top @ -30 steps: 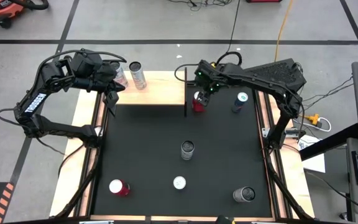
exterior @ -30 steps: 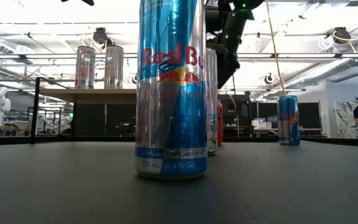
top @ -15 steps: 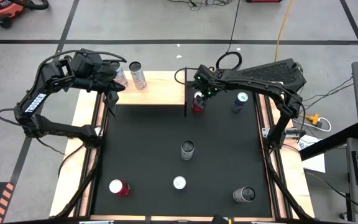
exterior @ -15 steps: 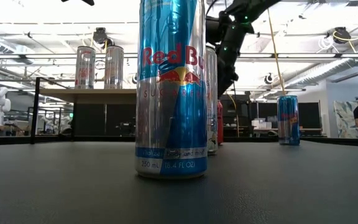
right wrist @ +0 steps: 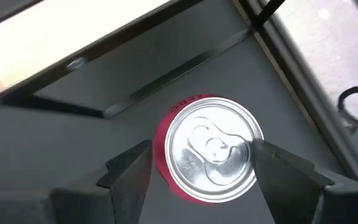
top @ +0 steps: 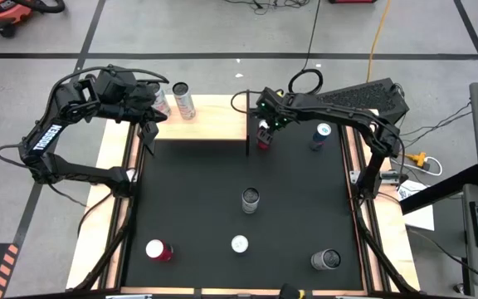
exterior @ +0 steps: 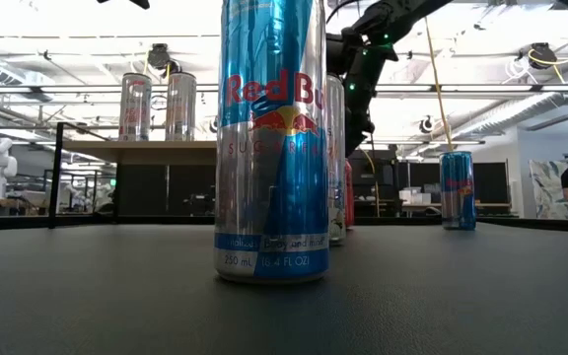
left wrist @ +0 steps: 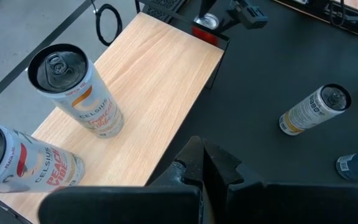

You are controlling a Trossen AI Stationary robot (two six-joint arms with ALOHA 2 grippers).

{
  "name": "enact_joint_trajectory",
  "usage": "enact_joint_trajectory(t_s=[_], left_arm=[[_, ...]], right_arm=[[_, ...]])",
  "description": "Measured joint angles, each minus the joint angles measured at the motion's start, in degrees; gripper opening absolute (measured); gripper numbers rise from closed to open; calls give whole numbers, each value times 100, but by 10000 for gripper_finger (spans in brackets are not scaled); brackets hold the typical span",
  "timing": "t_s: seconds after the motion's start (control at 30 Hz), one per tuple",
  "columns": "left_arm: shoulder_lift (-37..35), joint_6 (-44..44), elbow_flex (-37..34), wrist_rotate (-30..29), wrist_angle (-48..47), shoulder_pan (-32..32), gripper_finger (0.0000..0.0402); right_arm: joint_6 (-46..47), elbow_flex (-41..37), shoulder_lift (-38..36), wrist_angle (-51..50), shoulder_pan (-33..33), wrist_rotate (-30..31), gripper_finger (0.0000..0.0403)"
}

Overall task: Place canned beverage on shelf
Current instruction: Put the top red black soda can on the shelf

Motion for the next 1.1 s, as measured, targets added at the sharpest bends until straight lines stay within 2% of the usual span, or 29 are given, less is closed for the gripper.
enact_joint_trajectory(t_s=[0.4,0.57,1.1], left_arm=[[0,31,0,0,0,1,1],[0,28,0,0,0,1,1],[0,26,0,2,0,0,1]], right_arm=[[70,-10,13,-6,-24,50,259],[92,-6,0,-147,-23,-271,259],[121,-14,13,-78,29,-252,259]])
